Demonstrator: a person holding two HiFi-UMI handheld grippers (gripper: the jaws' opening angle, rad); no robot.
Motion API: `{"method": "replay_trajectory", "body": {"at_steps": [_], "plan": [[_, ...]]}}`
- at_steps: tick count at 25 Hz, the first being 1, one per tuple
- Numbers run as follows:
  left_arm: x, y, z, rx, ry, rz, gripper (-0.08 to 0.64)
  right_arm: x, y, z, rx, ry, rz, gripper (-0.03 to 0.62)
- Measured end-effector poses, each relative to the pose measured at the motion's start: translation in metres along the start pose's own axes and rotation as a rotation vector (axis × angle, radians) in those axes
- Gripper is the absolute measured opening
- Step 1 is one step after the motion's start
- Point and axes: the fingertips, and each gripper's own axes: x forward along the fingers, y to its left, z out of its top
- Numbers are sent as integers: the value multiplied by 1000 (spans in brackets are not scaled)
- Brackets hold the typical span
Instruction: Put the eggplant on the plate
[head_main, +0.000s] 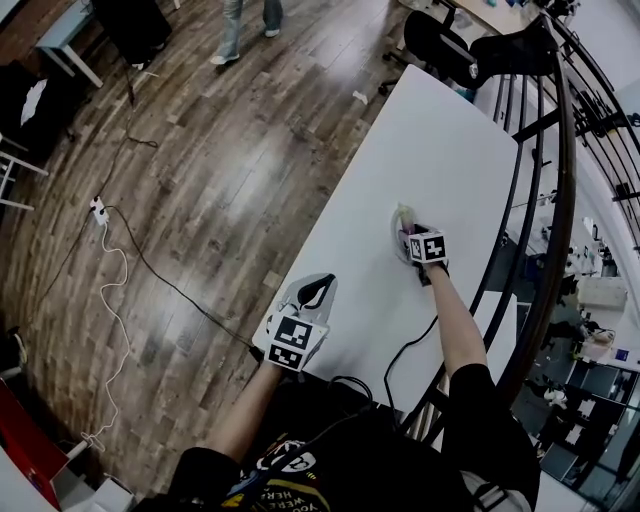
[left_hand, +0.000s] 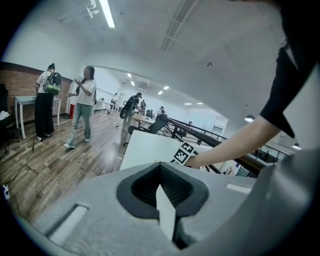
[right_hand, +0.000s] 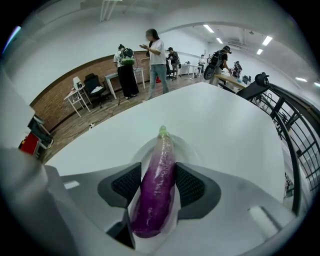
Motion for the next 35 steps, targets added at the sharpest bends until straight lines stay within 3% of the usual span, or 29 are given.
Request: {"method": "replay_trajectory", "body": {"at_steps": [8,11,13,17,26,30,35], "plan": [[-5,-13,4,17,-8,-56,5,-47,-3,17,55,-139,-52,212],[-7,-15,9,45,-16,-79,5,-86,3,17,101,-246,-90,142],[-7,-16,15,76,-21,-98,5,-121,9,18,125,-335,-131,53],[-9,-23,27,110,-35,-118,5,-202,37,13,171,-505,-197,2],[-17,-86,46,174,-65,-178,5,-356,104,-77,387,-710,-263,2],[-17,-107,49,218,-68,-210,5,-375,131,-109,460,-748,-262,2],[-21,-134,48,251,-70,-238,5,-386,145,-130,468,-744,-276,0]]}}
